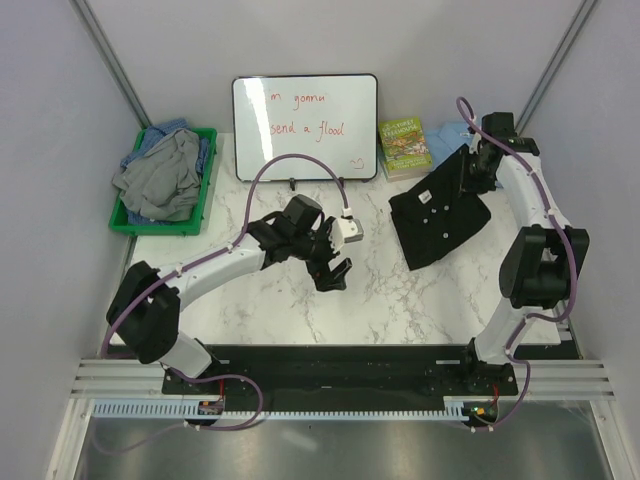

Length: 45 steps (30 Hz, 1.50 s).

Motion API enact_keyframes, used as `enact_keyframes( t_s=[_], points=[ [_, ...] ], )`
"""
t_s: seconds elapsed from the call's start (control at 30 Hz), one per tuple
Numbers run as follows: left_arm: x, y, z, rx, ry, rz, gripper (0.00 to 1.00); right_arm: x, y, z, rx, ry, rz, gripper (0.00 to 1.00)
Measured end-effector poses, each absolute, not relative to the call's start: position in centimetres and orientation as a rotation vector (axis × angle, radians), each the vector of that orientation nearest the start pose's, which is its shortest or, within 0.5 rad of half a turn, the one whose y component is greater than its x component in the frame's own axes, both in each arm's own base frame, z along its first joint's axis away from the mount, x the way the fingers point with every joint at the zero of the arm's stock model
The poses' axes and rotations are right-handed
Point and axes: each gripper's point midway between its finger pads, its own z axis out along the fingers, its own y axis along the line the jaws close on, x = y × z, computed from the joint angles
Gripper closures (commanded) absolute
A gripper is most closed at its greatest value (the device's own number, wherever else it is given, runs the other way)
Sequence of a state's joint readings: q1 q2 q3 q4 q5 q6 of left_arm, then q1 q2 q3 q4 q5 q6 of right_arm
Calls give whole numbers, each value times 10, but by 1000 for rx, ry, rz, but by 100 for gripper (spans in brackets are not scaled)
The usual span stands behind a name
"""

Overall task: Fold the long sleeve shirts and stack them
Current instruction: Neatly place the folded shirt to the corner

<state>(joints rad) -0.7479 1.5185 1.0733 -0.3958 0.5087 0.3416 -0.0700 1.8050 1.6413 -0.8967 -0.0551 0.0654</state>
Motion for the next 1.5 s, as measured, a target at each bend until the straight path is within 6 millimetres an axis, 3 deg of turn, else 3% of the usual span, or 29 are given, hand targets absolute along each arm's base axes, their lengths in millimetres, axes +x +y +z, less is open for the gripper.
enact_keyframes(
  t_s=[0.43,0.87,1.17,1.5],
  points=[
    [236,-304,122,1438,1948,-799,1,461,-53,190,113,2533,-108,100],
    [232,-296,109,1439,1985,-800,1,484,-62,246,101,2408,-140,100],
    [228,-292,100,1444,2003,-804,1,488,-57,277,78,2341,-131,100],
    [227,-289,93,1439,2010,-805,1,498,-21,319,-2,2233,-58,100]
  ],
)
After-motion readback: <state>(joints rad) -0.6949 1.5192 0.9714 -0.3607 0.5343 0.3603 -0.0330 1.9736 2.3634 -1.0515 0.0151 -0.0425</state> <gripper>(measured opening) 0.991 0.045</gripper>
